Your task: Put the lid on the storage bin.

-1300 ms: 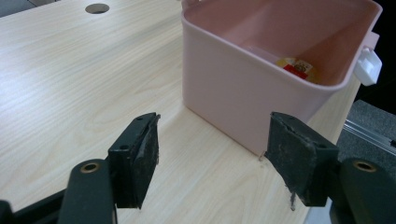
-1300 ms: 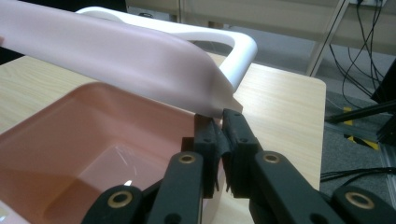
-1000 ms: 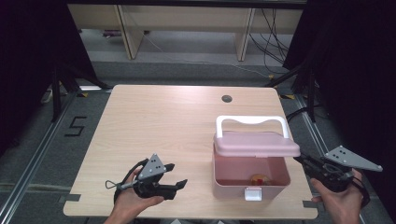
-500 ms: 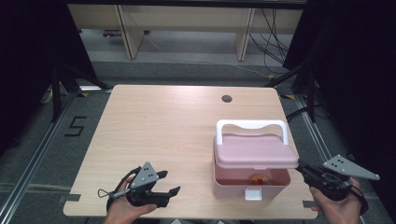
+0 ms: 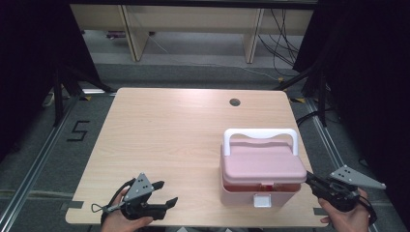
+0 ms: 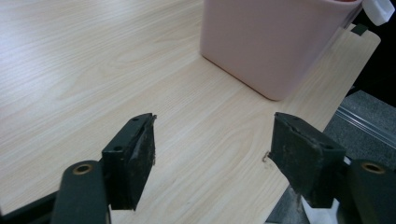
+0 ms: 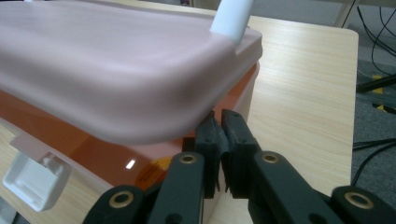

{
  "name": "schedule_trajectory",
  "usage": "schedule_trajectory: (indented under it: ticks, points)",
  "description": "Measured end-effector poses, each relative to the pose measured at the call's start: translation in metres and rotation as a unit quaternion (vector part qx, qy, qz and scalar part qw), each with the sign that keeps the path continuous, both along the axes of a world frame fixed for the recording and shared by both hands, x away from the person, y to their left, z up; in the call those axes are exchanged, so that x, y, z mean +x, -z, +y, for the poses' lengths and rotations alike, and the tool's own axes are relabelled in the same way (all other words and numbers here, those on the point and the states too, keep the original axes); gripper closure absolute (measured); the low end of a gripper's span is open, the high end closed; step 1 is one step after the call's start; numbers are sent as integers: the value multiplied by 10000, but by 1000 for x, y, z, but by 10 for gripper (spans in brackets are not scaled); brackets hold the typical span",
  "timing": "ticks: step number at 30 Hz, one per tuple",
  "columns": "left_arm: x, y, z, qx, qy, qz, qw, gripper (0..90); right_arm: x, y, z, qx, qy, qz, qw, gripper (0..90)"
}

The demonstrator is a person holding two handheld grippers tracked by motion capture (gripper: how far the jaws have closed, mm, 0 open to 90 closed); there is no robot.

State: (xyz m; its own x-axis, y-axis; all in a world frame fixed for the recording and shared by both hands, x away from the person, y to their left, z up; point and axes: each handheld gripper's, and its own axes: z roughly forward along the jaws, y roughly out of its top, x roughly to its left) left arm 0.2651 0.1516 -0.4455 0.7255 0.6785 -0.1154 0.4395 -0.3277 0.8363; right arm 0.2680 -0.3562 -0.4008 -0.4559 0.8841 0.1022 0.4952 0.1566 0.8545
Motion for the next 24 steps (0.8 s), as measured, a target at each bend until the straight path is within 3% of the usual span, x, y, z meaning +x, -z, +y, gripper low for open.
schedule_trajectory:
  ticks: [3, 7, 8, 10, 11, 12, 16, 17, 20, 21, 24]
  points:
    - [-1, 3, 4, 30, 0, 27, 10000, 280, 3, 4, -2, -81, -43, -58, 9999, 855]
    - [-3, 8, 5, 66, -39, 51, 10000, 254, 5, 7, -4, -129, -61, 25, 9999, 847]
    - [-4, 10, 6, 142, 1, 43, 9999, 250, 3, 7, -2, -68, 60, 196, 9998, 843]
    - [-4, 10, 6, 209, 3, 83, 9997, 245, 7, 11, -5, -224, 57, 113, 9997, 828]
    - [-5, 12, 5, 114, -8, 70, 9999, 245, 8, 12, -6, -227, 58, 87, 9997, 827]
    - [-5, 12, 6, 196, 17, 83, 9998, 244, 8, 13, -6, -179, 44, 107, 9998, 823]
    - [-6, 13, 6, 154, 19, 77, 9998, 243, 11, 12, -5, -202, 167, 125, 9996, 794]
    - [-6, 12, 6, 175, 24, 86, 9998, 244, 13, 12, -8, -298, 182, 3, 9994, 767]
    - [-7, 15, 7, 164, -1, 103, 9998, 244, 13, 13, -10, -279, 354, 32, 9990, 698]
    - [-7, 15, 7, 187, 9, 104, 9998, 243, 11, 15, -11, -165, 451, 126, 9988, 681]
    - [-8, 18, 8, 184, 26, 115, 9998, 241, 11, 19, -14, -227, 475, 109, 9986, 606]
